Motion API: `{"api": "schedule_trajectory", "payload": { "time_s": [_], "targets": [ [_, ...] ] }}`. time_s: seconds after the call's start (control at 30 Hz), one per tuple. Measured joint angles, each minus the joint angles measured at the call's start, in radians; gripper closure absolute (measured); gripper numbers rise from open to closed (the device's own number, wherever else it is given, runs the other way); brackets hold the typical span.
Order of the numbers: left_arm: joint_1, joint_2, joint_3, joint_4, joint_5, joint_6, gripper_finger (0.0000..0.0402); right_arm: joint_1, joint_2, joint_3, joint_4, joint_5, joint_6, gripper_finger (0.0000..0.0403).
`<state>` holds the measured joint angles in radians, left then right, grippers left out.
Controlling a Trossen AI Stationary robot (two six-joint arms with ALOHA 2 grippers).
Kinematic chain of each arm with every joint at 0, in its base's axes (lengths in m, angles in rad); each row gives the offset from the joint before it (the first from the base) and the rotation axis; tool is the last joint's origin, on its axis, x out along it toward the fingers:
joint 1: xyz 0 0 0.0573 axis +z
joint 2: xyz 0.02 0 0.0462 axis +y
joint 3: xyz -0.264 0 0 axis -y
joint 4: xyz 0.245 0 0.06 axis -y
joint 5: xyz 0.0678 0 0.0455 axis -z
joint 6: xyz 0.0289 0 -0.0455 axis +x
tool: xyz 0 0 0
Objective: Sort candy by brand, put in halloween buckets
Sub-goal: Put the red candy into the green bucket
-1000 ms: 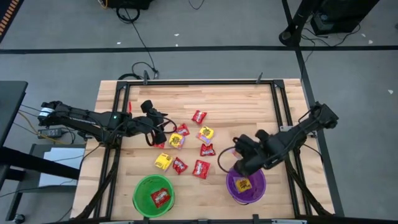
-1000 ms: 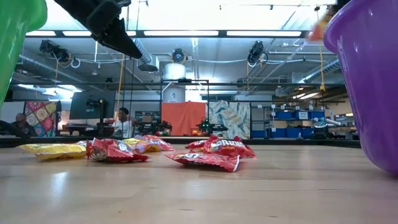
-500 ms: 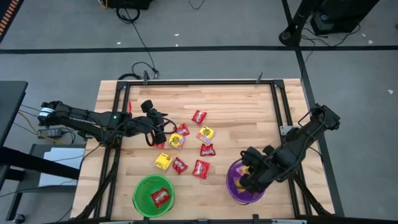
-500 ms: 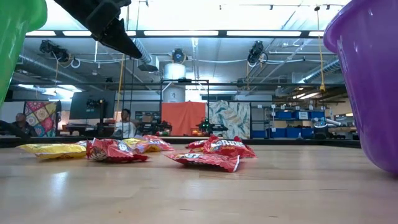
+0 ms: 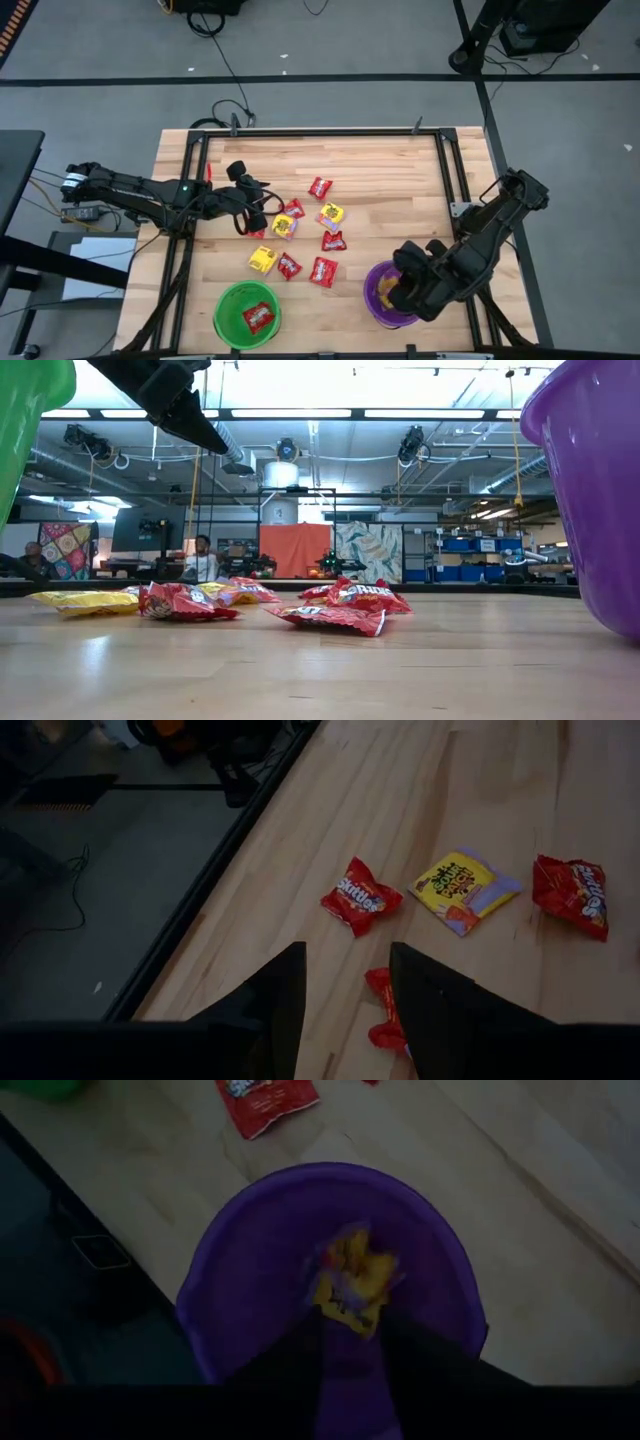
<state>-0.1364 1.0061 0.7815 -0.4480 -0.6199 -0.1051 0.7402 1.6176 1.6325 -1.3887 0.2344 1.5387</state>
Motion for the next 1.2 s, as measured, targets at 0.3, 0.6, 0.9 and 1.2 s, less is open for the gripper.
{"api": "schedule_trajectory", "payload": {
  "time_s": [0.3,0.6,0.9,1.2],
  "targets": [
    [0.007,0.002,0.0,0.001,-0.011,0.041,0.0249,-0.049,0.0,0.0,0.0,0.226,-0.211,0.0242],
    [0.099,0.016,0.0,0.001,0.001,0.053,0.0249,-0.354,0.0,0.0,0.111,0.245,-0.768,0.0241],
    [0.351,0.054,0.0,0.106,0.3,0.013,0.0249,-0.566,-0.08,0.0,0.18,0.436,-1.072,0.0245],
    [0.477,0.321,0.0,0.207,0.426,-0.049,0.0249,-0.594,-0.203,0.0,0.298,0.374,-1.253,0.0245]
  ]
}}
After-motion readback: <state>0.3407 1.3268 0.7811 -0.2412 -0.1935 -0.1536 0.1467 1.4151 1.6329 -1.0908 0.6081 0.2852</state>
